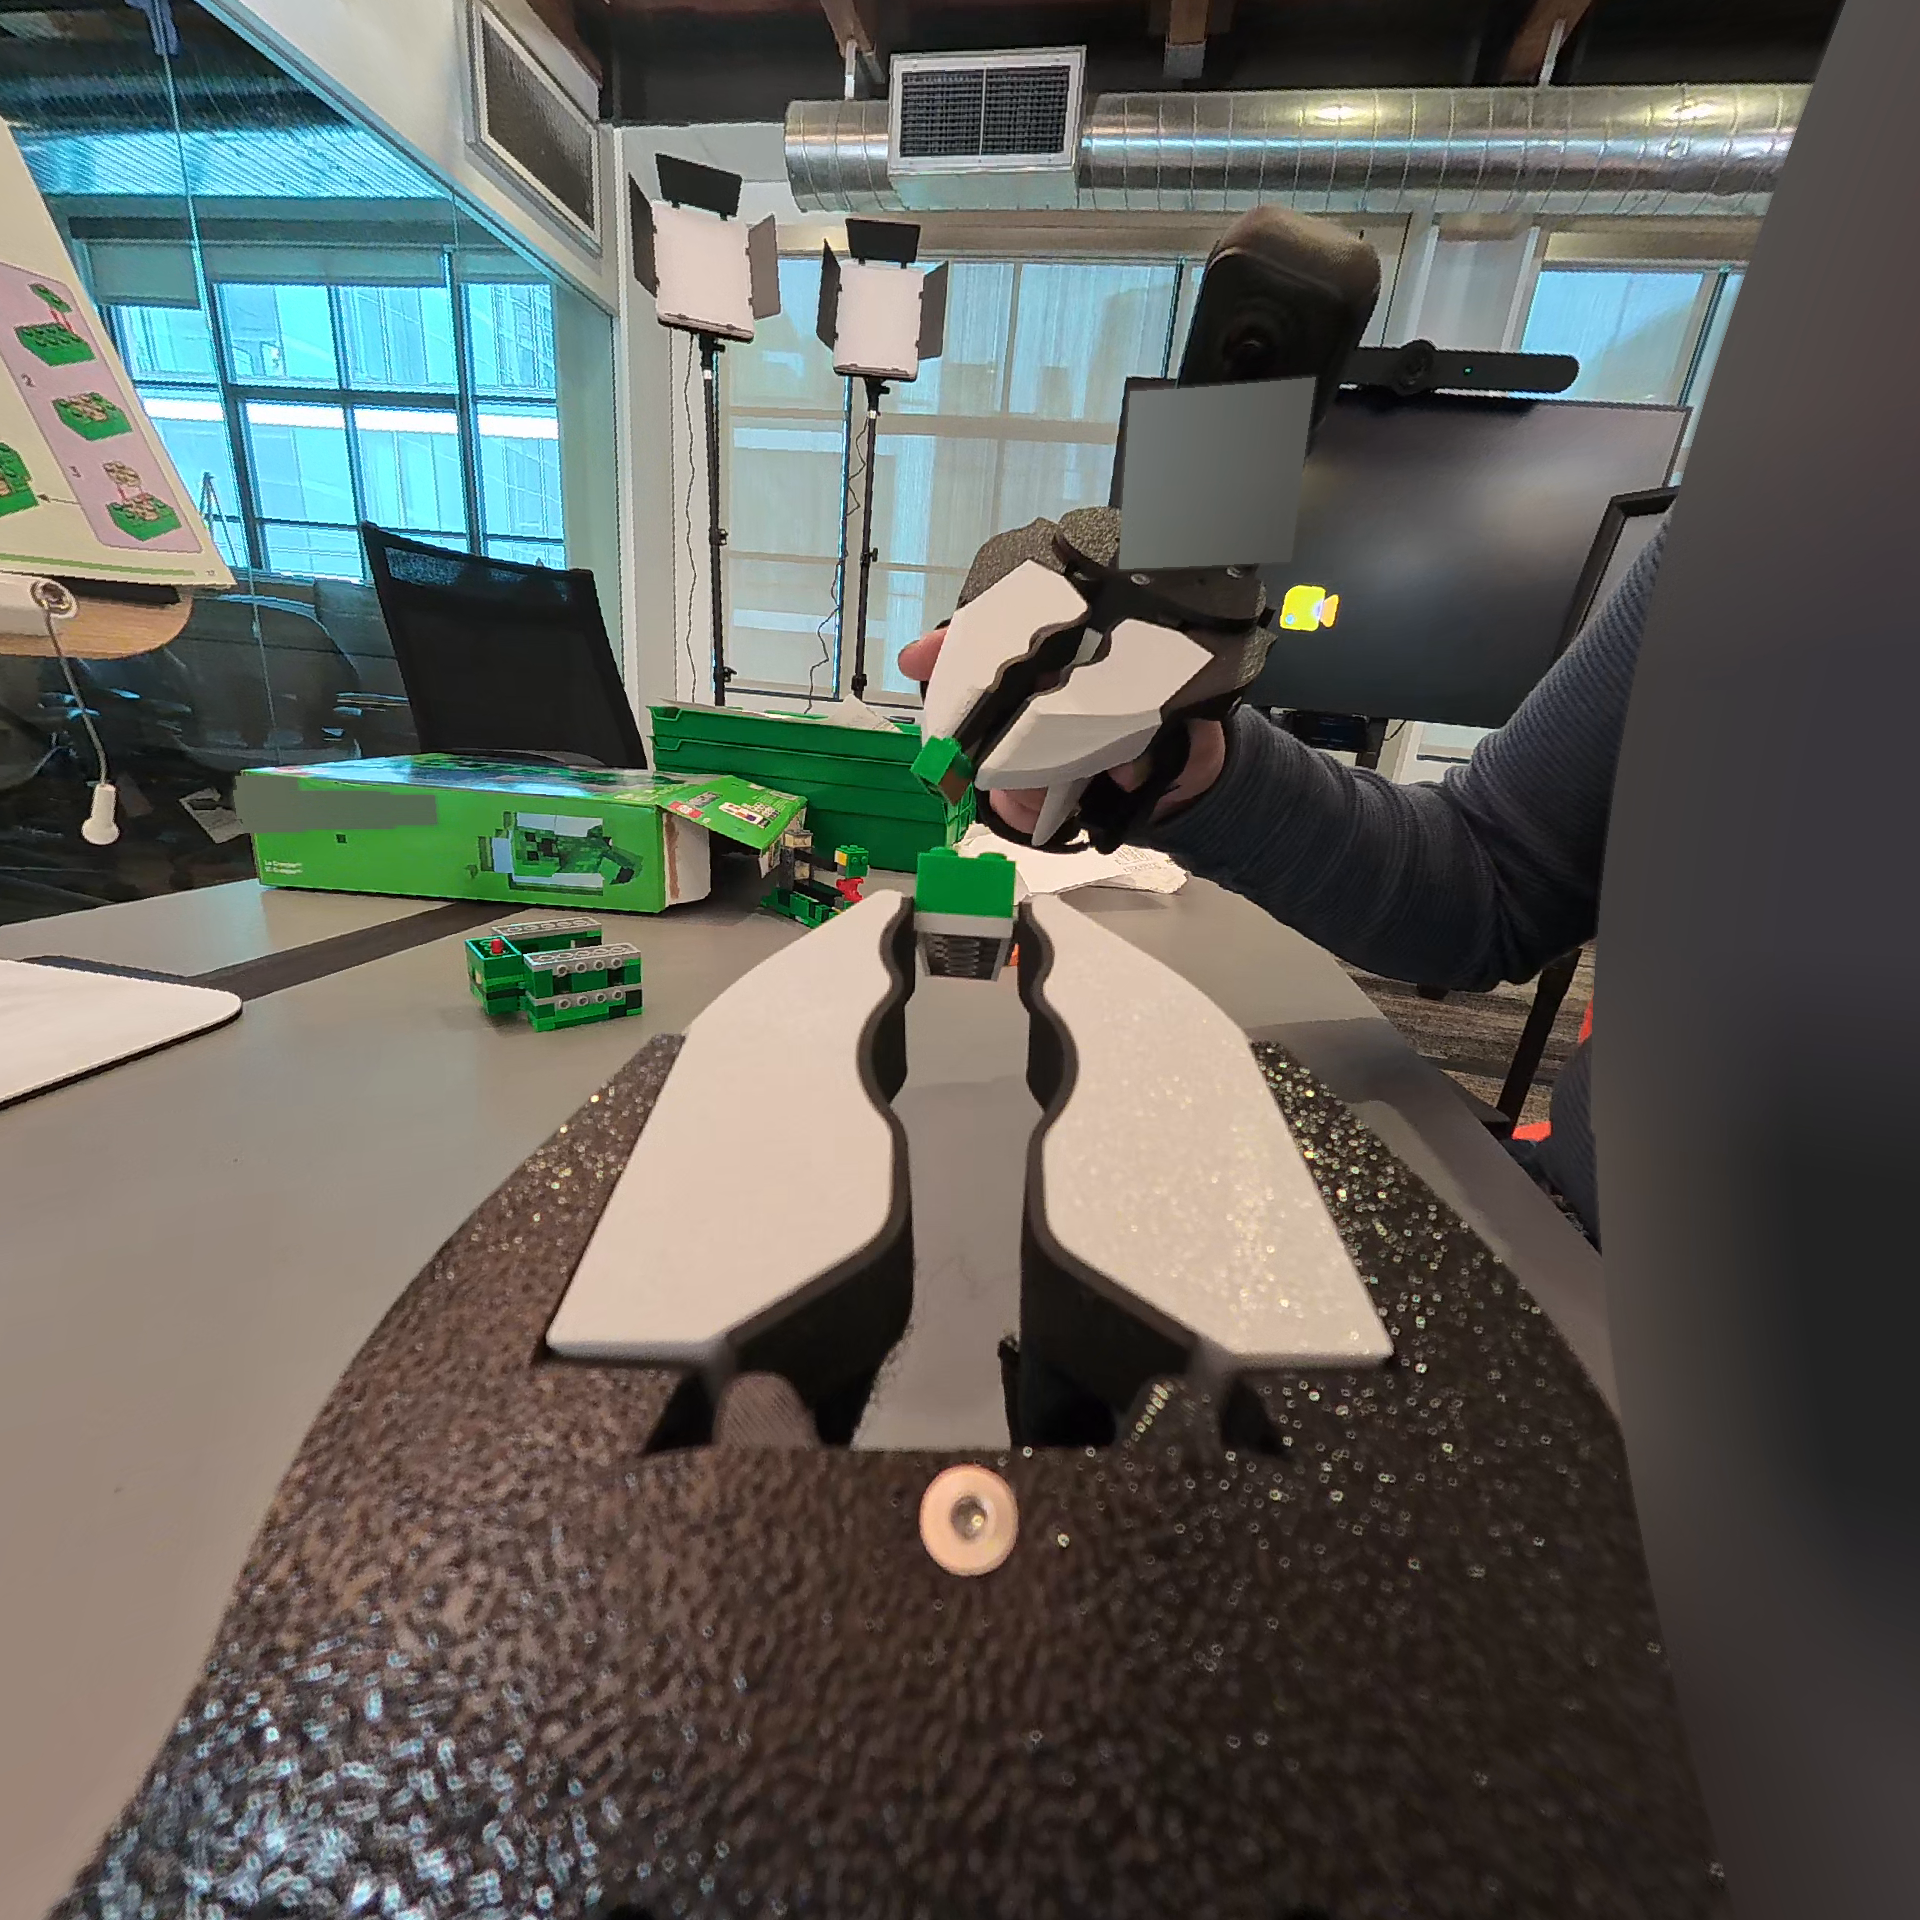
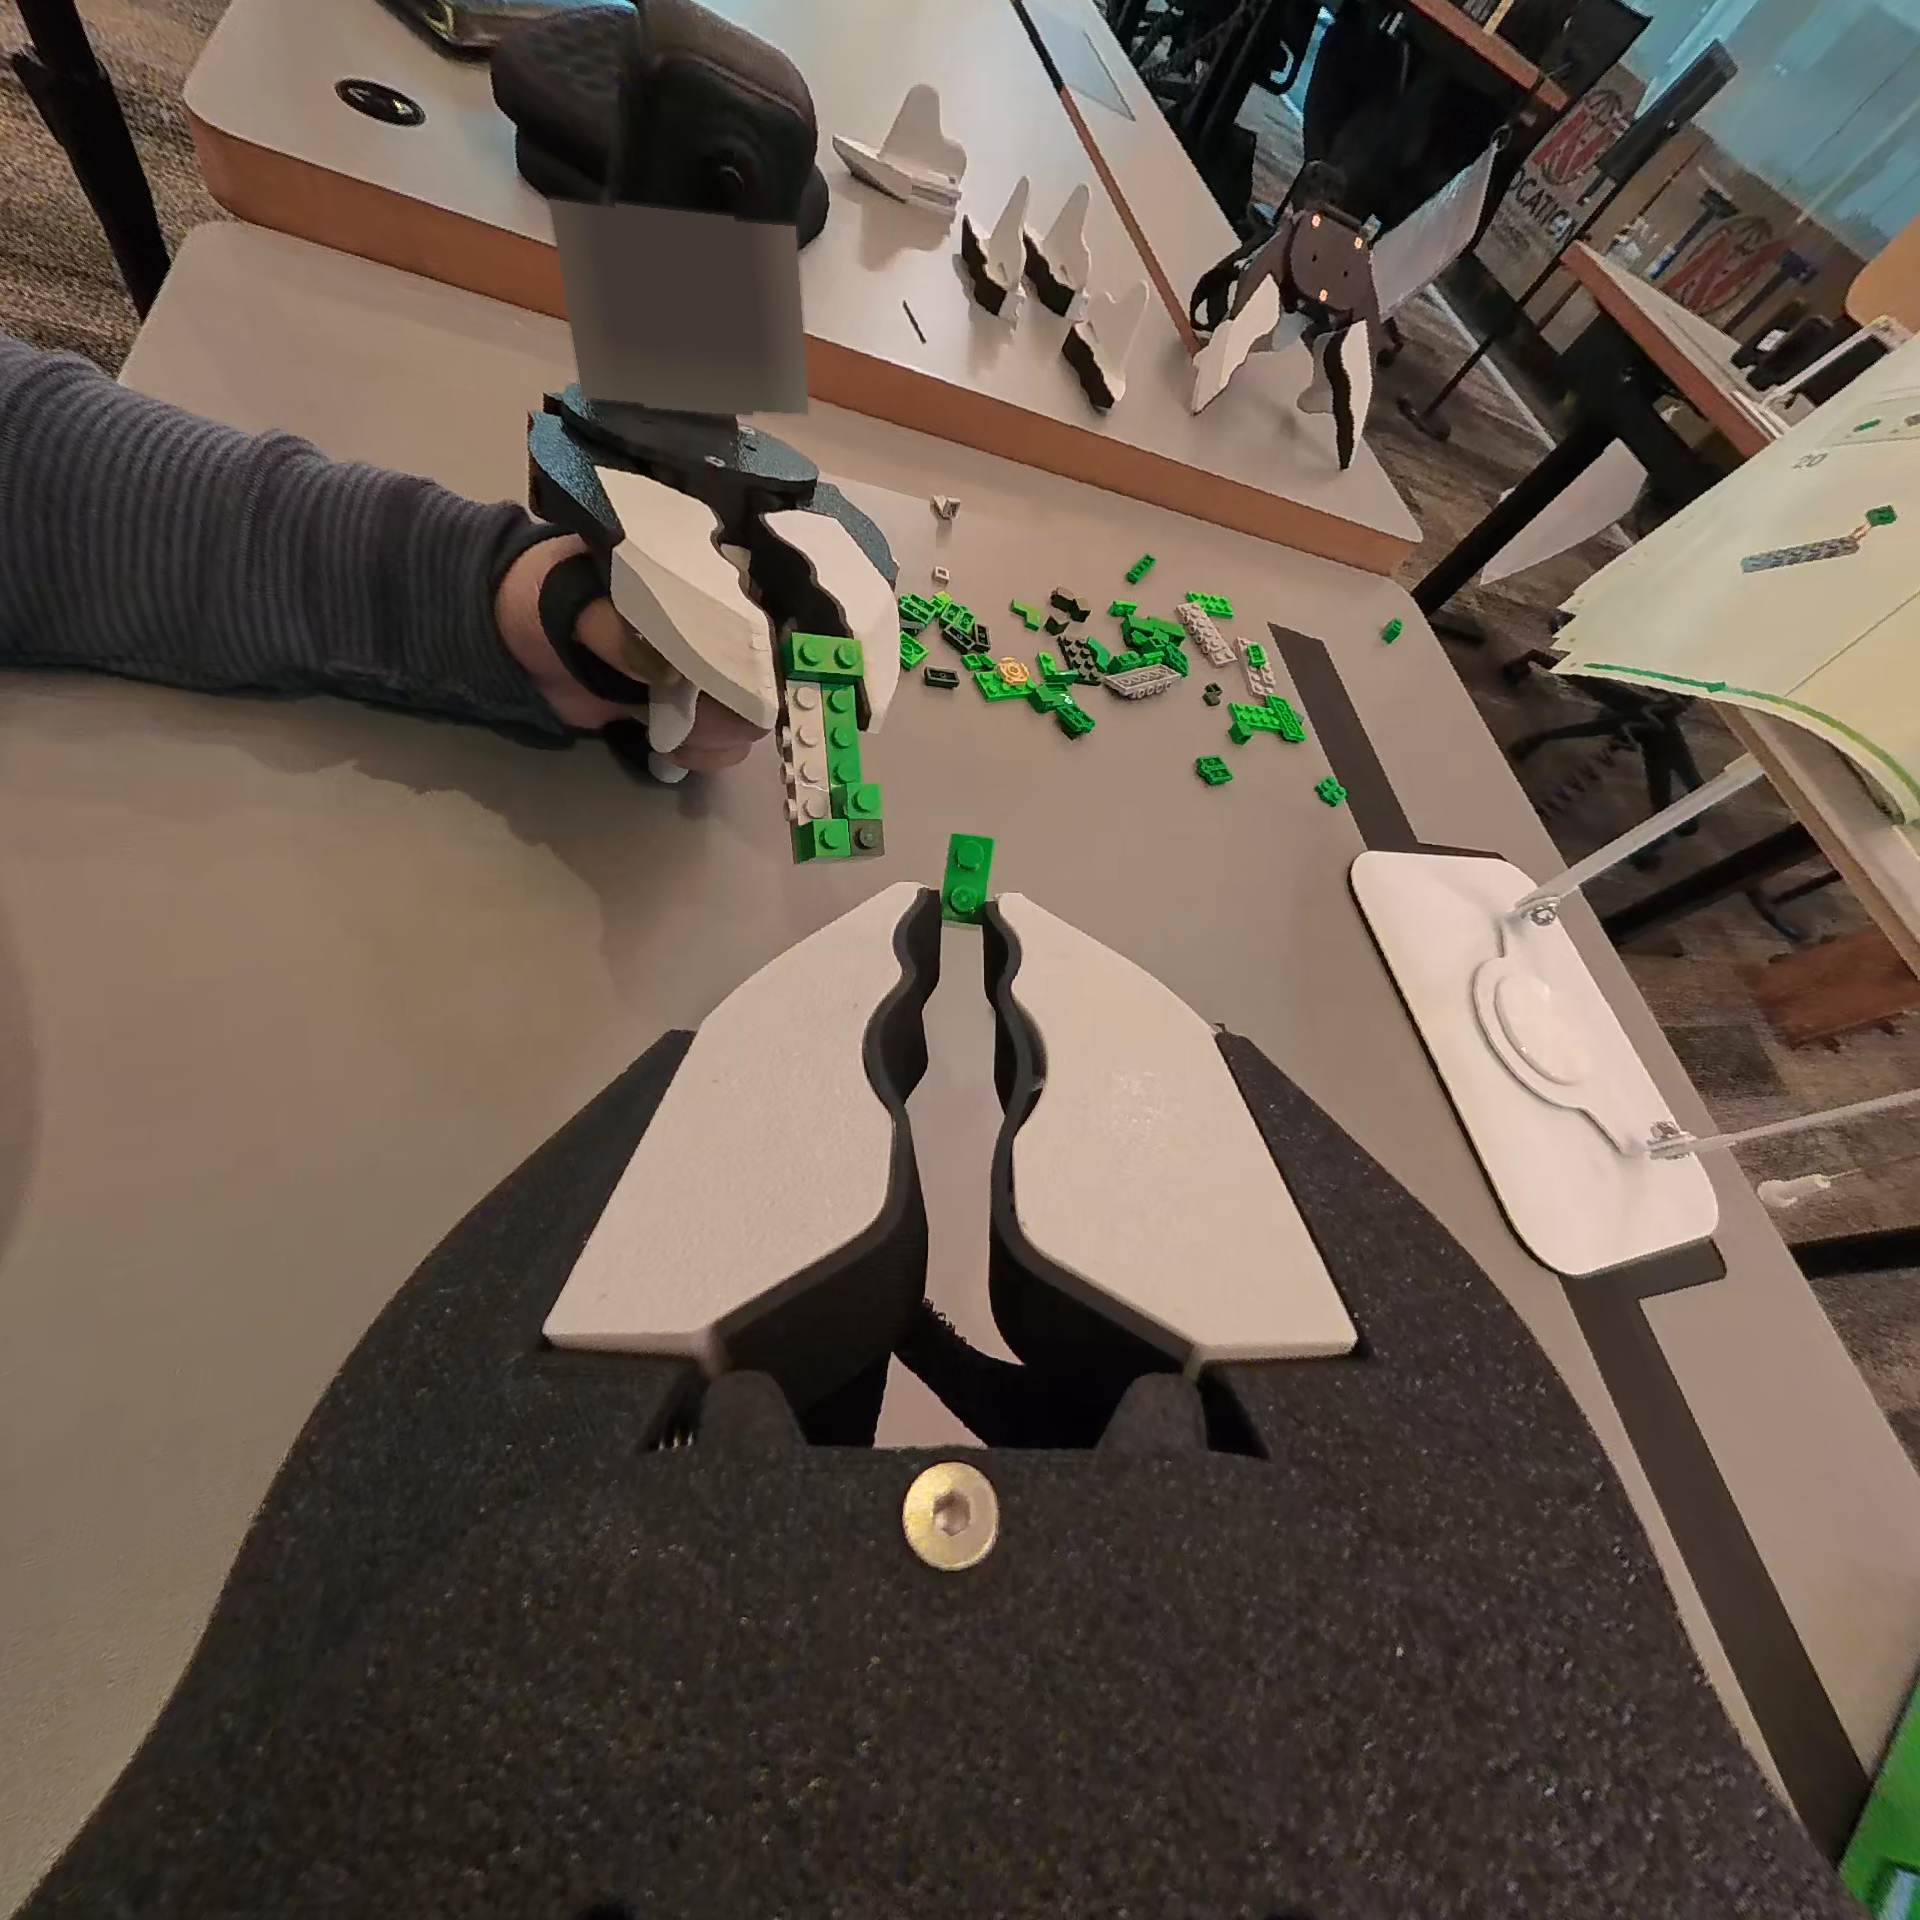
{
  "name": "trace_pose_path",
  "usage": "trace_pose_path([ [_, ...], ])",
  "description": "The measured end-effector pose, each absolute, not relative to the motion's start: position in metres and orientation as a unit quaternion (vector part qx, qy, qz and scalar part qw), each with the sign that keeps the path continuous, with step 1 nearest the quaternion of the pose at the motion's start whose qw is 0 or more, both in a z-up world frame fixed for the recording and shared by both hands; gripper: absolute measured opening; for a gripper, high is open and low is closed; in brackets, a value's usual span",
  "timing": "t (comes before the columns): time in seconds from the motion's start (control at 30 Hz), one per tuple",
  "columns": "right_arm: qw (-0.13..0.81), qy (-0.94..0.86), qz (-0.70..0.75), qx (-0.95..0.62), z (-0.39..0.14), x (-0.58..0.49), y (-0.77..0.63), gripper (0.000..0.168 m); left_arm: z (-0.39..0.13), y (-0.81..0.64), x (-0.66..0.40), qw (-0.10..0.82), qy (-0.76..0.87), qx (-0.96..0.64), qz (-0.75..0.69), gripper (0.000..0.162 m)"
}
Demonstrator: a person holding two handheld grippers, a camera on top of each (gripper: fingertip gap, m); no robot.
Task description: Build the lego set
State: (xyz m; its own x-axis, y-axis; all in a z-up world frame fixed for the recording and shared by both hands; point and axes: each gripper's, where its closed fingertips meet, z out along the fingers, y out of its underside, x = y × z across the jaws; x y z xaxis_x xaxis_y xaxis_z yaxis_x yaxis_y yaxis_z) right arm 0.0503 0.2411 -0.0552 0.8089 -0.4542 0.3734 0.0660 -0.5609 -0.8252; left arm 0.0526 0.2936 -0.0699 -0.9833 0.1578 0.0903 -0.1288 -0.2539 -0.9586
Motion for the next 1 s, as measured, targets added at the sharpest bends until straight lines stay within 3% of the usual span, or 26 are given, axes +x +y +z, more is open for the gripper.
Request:
trace_pose_path([
  [1.0, 0.482, 0.078, -0.217, -0.845, -0.06, 0.036, 0.282, 0.007, -0.064, 0.29, 0.039, 0.116, -0.581, -0.035, 0.805, 0.018],
])
